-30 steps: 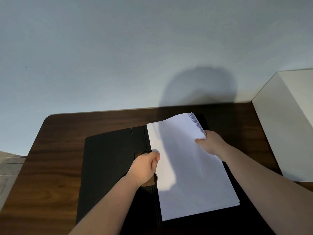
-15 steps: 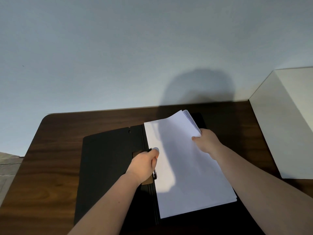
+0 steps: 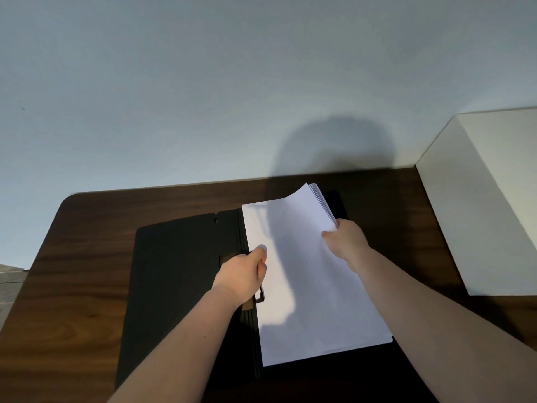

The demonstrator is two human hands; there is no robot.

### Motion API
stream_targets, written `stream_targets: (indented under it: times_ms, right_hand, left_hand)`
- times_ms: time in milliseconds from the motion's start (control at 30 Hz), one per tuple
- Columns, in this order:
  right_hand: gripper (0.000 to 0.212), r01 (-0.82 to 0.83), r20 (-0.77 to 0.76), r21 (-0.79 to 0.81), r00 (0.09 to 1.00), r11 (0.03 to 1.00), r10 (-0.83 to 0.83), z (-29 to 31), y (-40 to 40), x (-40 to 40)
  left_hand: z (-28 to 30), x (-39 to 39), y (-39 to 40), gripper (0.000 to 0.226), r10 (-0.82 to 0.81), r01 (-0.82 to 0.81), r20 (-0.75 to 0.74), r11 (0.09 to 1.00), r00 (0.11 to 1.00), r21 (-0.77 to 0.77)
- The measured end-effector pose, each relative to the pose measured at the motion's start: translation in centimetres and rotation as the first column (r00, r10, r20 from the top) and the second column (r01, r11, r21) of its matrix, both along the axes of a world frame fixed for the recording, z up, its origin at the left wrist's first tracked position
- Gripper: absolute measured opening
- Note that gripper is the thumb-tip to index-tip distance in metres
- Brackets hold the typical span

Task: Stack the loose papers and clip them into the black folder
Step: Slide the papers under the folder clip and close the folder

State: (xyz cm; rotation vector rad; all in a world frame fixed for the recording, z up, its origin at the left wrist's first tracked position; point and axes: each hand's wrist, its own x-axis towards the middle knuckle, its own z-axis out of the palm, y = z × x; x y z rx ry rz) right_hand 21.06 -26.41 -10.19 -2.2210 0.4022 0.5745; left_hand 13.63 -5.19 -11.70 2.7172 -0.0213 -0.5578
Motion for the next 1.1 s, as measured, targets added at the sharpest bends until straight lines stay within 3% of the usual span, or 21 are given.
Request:
stream_targets:
  times_ms: [100, 300, 400, 467, 600, 767, 933, 1033, 1100]
  right_hand:
    - [0.033, -0.016, 0.017, -0.075, 1.000, 0.997, 0.017, 0.0, 0.1, -0.6]
    - [0.081, -0.007, 0.215, -0.295, 0.974, 0.955, 0.074, -0.3, -0.6, -1.9]
    - [0.078, -0.015, 0.263, -0.405, 0.956, 0.914, 0.132, 0.1, -1.5, -1.8]
    - [0.063, -0.053, 0.243, -0.419, 0.955, 0.907, 0.168, 0.1, -1.9, -1.8]
    - [0.044, -0.050, 0.146, -0.345, 0.984, 0.937, 0.106, -0.3, -2.9, -1.9]
    - [0.037, -0.044, 0.085, -0.363, 0.993, 0.931, 0.081, -0.6, -3.8, -2.1]
    - [0.034, -0.051, 0.086, -0.384, 0.992, 0.922, 0.091, -0.7, -3.7, -2.2]
    - [0.029, -0.073, 0.078, -0.401, 0.991, 0.913, 0.113, -0.6, -3.6, -2.2]
    - [0.026, -0.087, 0.070, -0.405, 0.990, 0.910, 0.126, -0.6, -3.7, -2.2]
  left_hand:
    - [0.2, 0.3, -0.4, 0.015, 0.023, -0.023, -0.036, 1.000, 0.999, 0.017]
    - [0.7, 0.0, -0.6, 0.029, 0.010, -0.007, -0.038, 0.996, 0.999, 0.089]
    - [1.5, 0.0, -0.1, 0.043, 0.042, -0.039, -0.020, 0.994, 0.999, 0.100]
    - [2.0, -0.1, 0.8, 0.046, 0.173, -0.175, 0.042, 0.984, 0.984, 0.046]
    - [2.6, -0.9, 5.1, 0.049, 0.513, -0.518, 0.147, 0.855, 0.846, 0.000]
    - [2.9, -3.8, 11.5, 0.088, 0.861, -0.843, -0.060, 0.507, 0.505, 0.178]
    - [3.2, -4.5, 13.1, 0.112, 0.951, -0.923, -0.095, 0.309, 0.295, 0.229]
    - [3.3, -4.4, 14.1, 0.119, 0.959, -0.929, -0.143, 0.275, 0.246, 0.248]
    - [3.6, -4.5, 14.8, 0.119, 0.950, -0.920, -0.175, 0.298, 0.259, 0.256]
